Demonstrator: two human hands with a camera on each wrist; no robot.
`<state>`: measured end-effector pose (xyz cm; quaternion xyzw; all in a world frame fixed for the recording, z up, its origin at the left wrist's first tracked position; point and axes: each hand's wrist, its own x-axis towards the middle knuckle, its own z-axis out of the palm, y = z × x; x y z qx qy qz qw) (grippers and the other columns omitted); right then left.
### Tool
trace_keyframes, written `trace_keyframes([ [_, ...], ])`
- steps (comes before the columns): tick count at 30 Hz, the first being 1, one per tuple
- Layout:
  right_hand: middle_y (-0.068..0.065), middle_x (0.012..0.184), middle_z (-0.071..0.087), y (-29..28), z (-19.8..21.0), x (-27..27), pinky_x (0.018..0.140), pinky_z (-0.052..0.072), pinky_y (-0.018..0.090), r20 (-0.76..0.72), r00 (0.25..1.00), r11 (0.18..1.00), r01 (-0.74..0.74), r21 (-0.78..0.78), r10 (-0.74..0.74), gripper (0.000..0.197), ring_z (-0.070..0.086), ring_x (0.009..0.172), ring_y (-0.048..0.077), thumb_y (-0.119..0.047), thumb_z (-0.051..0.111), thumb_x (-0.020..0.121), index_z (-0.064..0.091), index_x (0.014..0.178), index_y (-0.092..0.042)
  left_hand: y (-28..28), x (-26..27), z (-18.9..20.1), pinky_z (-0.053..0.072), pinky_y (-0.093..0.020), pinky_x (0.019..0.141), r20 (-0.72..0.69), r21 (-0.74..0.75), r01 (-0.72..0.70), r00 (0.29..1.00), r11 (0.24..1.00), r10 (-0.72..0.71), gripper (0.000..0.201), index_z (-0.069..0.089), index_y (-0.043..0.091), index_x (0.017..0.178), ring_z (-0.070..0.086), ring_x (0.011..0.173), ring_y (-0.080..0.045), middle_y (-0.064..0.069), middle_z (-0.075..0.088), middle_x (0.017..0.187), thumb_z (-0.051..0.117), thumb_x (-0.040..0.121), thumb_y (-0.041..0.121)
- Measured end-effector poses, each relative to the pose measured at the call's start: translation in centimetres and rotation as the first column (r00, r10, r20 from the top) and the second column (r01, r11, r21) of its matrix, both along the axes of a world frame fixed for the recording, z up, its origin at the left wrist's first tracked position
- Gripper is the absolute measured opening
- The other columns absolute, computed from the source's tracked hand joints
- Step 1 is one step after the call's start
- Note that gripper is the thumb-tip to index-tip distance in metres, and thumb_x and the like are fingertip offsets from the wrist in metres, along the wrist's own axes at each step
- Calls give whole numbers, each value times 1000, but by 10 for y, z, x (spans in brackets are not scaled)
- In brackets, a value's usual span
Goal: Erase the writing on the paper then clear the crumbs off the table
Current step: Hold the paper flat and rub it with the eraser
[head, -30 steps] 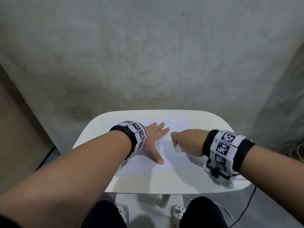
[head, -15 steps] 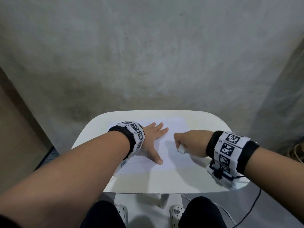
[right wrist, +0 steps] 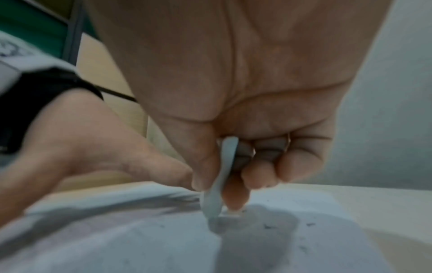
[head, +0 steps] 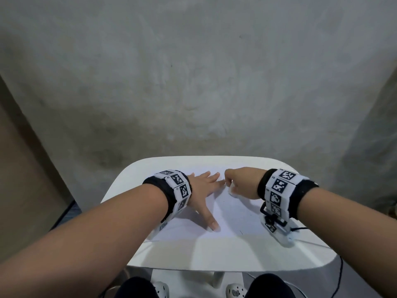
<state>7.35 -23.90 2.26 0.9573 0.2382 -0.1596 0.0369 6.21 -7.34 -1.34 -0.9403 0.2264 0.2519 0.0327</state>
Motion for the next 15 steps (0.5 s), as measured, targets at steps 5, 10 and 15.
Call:
trace_keyframes([
  [5, 7, 97, 68, 13, 1, -19, 63, 38, 24, 37, 998, 996, -50, -73, 53, 19, 52, 74, 19, -16, 55, 89, 63, 103, -5, 8, -8, -9, 0, -60, 116, -9, 21, -23, 1000, 1000, 24, 132, -22, 32, 150, -23, 145, -16, 9, -30, 156, 71, 65, 72],
  [10, 1, 87, 62, 19, 0, -43, 61, 38, 25, -98, 986, 988, -141, -58, 135, 19, 53, 76, 19, -23, 58, 91, 61, 103, -8, 6, -9, -6, 0, -60, 116, -13, 37, -24, 1000, 999, 25, 132, -23, 31, 149, -24, 145, -17, 9, -31, 156, 72, 66, 70],
  [15, 2, 95, 62, 23, -1, -38, 67, 38, 27, 27, 990, 976, -135, -170, 142, 12, 60, 92, 26, -19, 52, 95, 60, 96, -10, 6, -8, -8, -1, -61, 116, -10, 42, -39, 999, 998, 39, 133, -23, 32, 149, -24, 145, -17, 10, -31, 156, 71, 64, 73],
])
